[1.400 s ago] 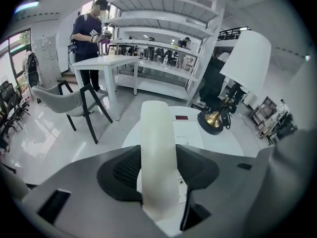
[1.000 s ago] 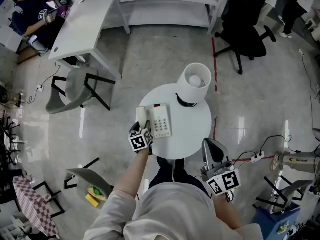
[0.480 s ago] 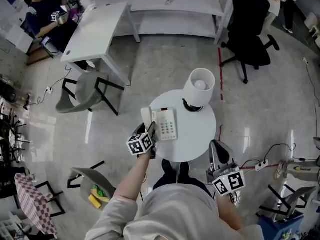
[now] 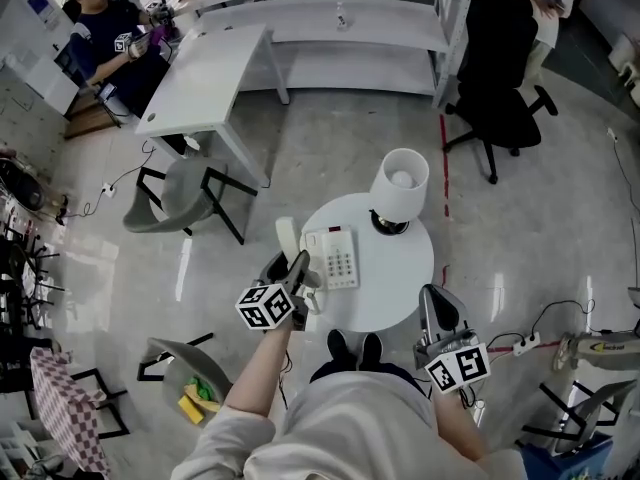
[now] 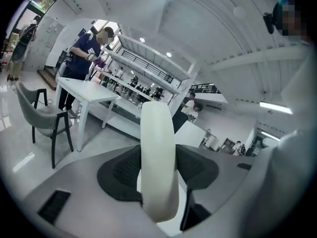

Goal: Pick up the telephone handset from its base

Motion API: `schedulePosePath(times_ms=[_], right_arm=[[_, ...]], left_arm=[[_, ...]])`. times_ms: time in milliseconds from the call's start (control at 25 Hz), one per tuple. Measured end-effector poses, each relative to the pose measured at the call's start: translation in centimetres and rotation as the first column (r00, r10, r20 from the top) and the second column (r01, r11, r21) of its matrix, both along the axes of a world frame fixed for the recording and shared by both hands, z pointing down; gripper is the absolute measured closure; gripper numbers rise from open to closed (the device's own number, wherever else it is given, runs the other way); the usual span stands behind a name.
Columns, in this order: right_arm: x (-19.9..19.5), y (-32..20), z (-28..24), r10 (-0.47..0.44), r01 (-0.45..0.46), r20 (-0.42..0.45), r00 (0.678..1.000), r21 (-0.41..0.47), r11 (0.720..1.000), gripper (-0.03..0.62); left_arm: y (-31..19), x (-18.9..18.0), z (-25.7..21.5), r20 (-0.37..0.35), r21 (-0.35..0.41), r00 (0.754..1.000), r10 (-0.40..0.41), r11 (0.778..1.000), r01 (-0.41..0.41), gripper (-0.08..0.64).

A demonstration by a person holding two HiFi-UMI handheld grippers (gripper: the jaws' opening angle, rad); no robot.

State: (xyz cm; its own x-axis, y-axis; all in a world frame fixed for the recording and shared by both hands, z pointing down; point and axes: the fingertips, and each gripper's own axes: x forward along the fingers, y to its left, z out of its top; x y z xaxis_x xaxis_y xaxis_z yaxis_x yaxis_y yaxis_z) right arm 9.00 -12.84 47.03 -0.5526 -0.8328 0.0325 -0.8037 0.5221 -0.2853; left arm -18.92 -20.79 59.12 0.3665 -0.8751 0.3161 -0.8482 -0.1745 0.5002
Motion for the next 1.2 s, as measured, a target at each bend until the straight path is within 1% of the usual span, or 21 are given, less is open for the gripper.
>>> schedulePosePath(times_ms=[80,160,240,280,360,440,600,760,920,1200], right_arm=[[0.0,0.2,-0.2,-0.001,0.001,0.001,1.0,0.006,1.0,0.583],[0.0,0.3,-0.5,-0.005,0.005,0.0,1.0,0.012,1.0,0.584],[0.0,0.2,-0.8,-0.008,0.008,0.002,1.0,0.02,1.0,0.584],[0.0,0.2,-1.0,-0.009,0.009,0.004,1.0,0.025,1.0,0.584],[-0.1,0.2,-1.2,-0.013,0.013,0.004,1.0,0.033,0.999,0.584],[-0.1,0.4,-1.5,-0.016,0.016,0.002,1.0,0.041,0.999,0.583],[0.0,0.3,-2.2,-0.018,0.018,-0.003,1.0,0.058,0.998,0.584],[-0.2,0.4,-2.4,-0.022,0.023,-0.011,1.0,0.066,0.998,0.584],[-0.4,0.3,-2.6,-0.029,0.03,-0.015,0.999,0.071,0.997,0.584],[-0.6,-0.2,-3.2,-0.038,0.039,-0.014,0.999,0.084,0.996,0.584]], left_arm=[[0.5,0.0,-2.0,-0.028,0.054,0.999,0.022,0.998,-0.02,0.334],[1.0,0.1,-4.2,-0.081,0.126,0.995,0.063,0.991,-0.053,0.334],[1.5,0.2,-6.4,-0.135,0.207,0.984,0.118,0.974,-0.088,0.334],[1.8,0.2,-7.3,-0.147,0.24,0.979,0.141,0.965,-0.103,0.334],[2.5,0.1,-8.9,-0.147,0.284,0.975,0.166,0.951,-0.119,0.334],[3.4,-0.2,-10.2,-0.153,0.316,0.973,0.173,0.941,-0.117,0.334],[4.6,-0.8,-13.0,-0.192,0.392,0.964,0.185,0.915,-0.097,0.334],[5.8,-1.6,-15.4,-0.199,0.451,0.959,0.2,0.888,-0.092,0.336],[6.7,-2.3,-17.3,-0.222,0.492,0.954,0.204,0.868,-0.071,0.337],[7.2,-2.3,-19.0,-0.266,0.54,0.94,0.214,0.841,-0.039,0.339]])
